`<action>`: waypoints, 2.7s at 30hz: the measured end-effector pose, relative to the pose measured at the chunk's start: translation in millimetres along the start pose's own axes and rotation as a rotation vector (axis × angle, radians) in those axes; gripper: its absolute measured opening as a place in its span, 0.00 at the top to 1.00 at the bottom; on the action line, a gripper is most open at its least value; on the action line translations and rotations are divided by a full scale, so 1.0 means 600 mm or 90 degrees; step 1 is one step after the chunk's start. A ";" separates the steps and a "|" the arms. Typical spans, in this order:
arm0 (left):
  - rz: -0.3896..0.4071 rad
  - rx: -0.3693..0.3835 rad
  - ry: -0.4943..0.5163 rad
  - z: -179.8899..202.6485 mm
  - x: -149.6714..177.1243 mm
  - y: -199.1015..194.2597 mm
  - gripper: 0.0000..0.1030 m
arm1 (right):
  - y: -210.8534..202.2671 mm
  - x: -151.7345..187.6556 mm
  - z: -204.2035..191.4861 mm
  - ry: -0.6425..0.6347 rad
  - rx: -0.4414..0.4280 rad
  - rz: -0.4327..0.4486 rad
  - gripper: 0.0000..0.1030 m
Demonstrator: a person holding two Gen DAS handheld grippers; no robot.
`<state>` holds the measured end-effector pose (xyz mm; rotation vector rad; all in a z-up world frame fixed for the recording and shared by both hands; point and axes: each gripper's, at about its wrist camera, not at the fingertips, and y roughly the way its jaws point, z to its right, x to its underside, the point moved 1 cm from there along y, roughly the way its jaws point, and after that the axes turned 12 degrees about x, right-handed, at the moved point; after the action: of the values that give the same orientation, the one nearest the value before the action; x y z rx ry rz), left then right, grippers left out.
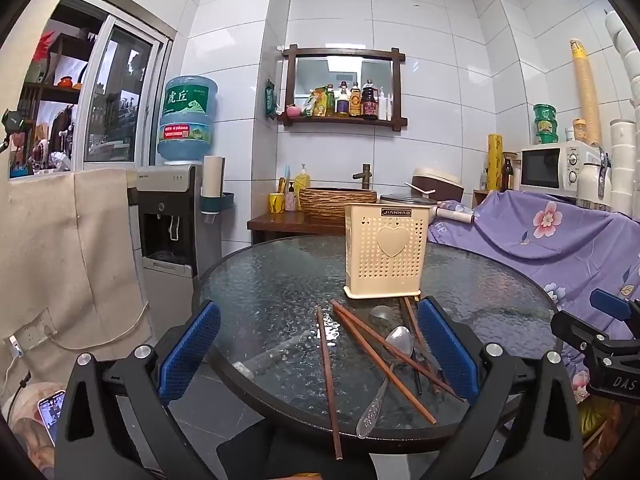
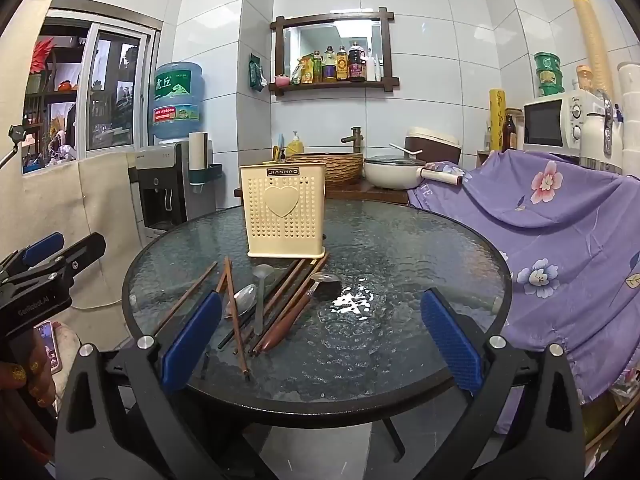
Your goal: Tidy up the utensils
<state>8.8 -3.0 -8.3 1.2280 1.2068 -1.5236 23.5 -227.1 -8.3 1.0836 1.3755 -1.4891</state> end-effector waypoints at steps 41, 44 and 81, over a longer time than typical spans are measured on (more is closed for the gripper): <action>-0.013 -0.007 0.013 0.005 -0.003 0.008 0.06 | 0.005 0.005 0.003 0.004 -0.001 -0.004 0.05; -0.013 -0.006 0.012 0.004 -0.003 0.008 0.06 | 0.005 0.005 0.003 0.004 -0.002 -0.005 0.05; -0.016 -0.008 0.014 -0.004 0.001 0.010 0.06 | 0.007 0.007 -0.004 0.002 -0.006 -0.008 0.05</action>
<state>14.9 -1.8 -9.9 1.2285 1.2489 -1.5214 26.3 -225.3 -13.4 1.0736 1.3914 -1.4895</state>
